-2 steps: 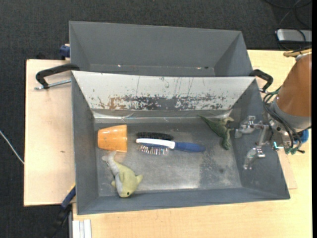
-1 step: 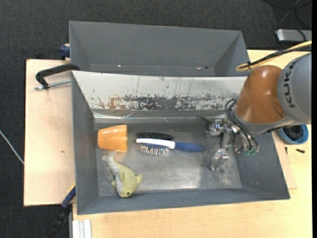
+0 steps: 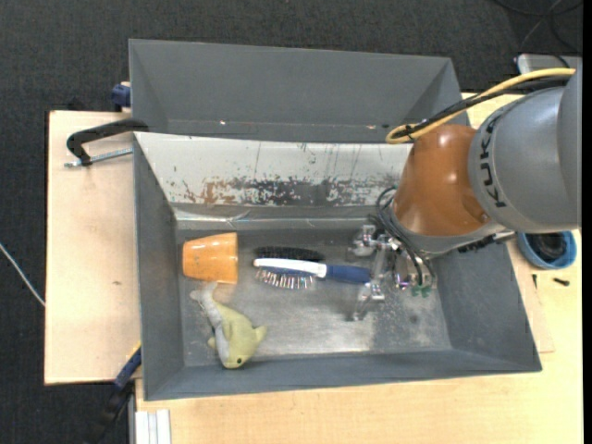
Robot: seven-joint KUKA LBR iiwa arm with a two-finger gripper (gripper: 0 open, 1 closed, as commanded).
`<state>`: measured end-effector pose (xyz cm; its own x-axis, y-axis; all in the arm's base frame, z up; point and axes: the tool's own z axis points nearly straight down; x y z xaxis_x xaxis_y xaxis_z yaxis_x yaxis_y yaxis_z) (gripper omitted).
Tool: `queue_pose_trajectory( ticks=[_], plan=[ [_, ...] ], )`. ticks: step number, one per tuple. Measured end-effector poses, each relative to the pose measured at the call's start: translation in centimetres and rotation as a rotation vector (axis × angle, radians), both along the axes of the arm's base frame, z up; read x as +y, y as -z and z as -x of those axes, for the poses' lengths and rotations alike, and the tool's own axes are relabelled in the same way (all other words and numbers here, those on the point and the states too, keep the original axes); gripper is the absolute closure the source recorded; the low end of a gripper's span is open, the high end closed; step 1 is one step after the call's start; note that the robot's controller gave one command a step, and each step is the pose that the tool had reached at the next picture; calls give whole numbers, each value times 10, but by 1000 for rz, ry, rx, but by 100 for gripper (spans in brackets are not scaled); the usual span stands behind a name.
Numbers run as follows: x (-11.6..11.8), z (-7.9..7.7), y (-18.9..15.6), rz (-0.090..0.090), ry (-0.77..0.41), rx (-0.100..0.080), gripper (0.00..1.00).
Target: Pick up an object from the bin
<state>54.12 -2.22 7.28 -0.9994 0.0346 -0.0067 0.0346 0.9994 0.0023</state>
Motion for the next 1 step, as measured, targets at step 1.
queue_pose_trajectory(
  ticks=[1],
  plan=[
    [-4,0,0,1,4,-1,100]
  ],
)
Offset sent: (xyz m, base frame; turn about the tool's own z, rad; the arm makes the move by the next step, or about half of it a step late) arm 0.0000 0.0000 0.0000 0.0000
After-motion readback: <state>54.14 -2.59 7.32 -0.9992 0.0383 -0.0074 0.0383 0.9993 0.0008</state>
